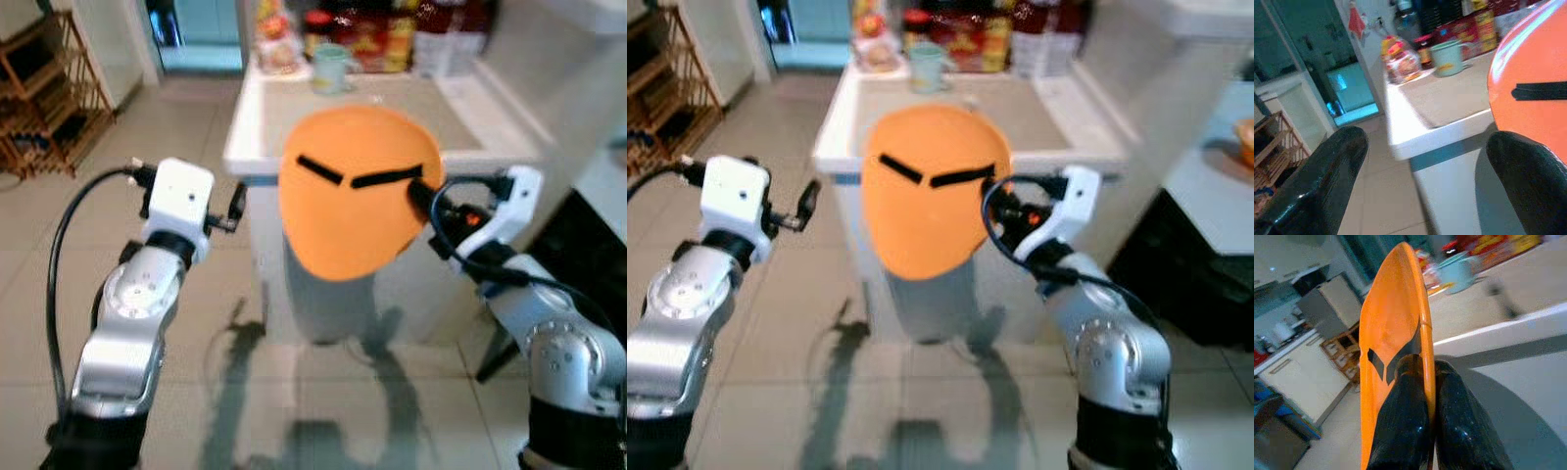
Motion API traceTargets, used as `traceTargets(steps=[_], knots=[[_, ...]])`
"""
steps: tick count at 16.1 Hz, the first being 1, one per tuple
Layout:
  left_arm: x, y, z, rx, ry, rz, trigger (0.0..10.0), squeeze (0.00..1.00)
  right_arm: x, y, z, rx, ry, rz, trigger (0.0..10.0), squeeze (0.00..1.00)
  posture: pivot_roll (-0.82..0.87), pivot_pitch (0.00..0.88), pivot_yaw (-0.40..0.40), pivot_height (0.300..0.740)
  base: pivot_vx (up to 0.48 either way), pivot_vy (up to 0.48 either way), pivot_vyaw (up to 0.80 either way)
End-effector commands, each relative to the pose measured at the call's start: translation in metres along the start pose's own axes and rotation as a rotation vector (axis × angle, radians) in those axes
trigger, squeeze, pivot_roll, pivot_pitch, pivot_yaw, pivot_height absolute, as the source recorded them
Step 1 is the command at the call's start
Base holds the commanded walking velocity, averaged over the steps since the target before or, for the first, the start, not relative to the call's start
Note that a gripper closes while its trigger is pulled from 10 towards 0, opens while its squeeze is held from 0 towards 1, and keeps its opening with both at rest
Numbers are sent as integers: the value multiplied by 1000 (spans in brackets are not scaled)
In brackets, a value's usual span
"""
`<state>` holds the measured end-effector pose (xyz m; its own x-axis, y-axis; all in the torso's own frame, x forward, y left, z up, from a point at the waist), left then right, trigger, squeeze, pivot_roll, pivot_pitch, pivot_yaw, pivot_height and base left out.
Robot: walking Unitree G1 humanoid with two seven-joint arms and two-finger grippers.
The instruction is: Setting the table
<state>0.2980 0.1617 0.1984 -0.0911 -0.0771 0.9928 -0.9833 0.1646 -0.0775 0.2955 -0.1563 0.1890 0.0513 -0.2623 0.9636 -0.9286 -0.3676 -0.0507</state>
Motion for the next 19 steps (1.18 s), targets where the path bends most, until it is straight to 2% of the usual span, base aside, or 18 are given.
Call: traceTargets(steps=[1, 7, 9, 12, 16, 19], knots=[[1, -1, 2, -4, -12, 5, 10000, 0, 16, -1, 5, -30, 28, 76, 10000, 0, 31, 8, 11, 740, 0, -480, 800], [-2, -1, 0, 21, 30, -5, 10000, 0, 15, -6, 6, -37, 44, 82, 10000, 0, 33, 14, 5, 740, 0, -480, 800], [-2, -1, 0, 23, 29, -3, 10000, 0, 12, -7, 14, -121, 107, 61, 10000, 0, 33, 16, 3, 740, 0, -480, 800], [-3, 0, -1, 26, 34, -4, 10000, 0, 12, -6, 14, -100, 79, 77, 10000, 0, 31, 17, 2, 740, 0, -480, 533], [-5, 0, 0, 29, 40, -8, 10000, 0, 6, 0, 14, -52, 17, 28, 10000, 0, 23, 14, -1, 740, 0, -480, 0], [-6, 1, 1, 27, 42, -5, 10000, 0, -6, 7, 17, 10, -175, -37, 10000, 0, 24, 7, -8, 740, 0, -480, 0]])
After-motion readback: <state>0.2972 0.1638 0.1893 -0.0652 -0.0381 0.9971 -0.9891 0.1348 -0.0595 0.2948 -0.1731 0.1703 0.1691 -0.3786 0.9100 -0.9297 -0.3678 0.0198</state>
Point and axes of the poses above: a point about 5 cm out from each wrist's last joint towards the gripper, its own y axis pointing back from the gripper into the wrist, its own x axis along the axis of the wrist's last joint, z = x × y, the point moved 1 cm from there along -y, pointing out of the wrist towards the gripper, and after that the axes turned 13 degrees about y, right-handed, at the moved point
